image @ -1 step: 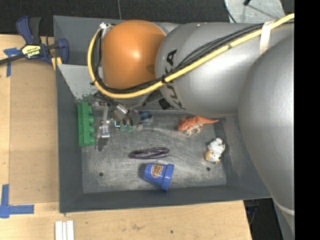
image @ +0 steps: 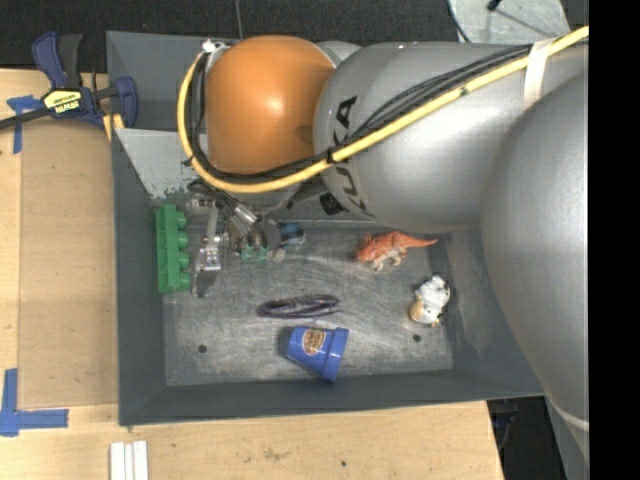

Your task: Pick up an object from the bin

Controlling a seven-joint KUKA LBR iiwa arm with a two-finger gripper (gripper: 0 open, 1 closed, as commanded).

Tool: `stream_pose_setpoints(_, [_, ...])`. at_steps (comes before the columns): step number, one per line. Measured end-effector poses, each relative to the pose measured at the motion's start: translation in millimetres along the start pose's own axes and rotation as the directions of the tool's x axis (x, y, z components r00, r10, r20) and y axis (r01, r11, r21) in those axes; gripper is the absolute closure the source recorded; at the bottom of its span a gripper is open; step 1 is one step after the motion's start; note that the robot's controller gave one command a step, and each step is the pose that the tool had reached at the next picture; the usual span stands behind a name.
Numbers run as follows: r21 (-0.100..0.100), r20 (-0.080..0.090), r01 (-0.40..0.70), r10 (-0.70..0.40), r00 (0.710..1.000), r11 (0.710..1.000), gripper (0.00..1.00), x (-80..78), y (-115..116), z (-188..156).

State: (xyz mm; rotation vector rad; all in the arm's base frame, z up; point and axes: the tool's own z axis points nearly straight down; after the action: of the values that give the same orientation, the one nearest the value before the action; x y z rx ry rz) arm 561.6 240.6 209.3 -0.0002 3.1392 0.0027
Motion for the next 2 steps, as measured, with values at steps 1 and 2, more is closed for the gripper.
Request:
stream_pose_setpoints(1, [0.0, 0.004, 0.121, -0.121, 0.993, 0.993, 0.0, -14.6, 1, 43])
stream_pose_setpoints(2, [0.001, 0.003, 0.364, -0.364, 0.931, 0.931, 0.0, -33.2, -1, 52])
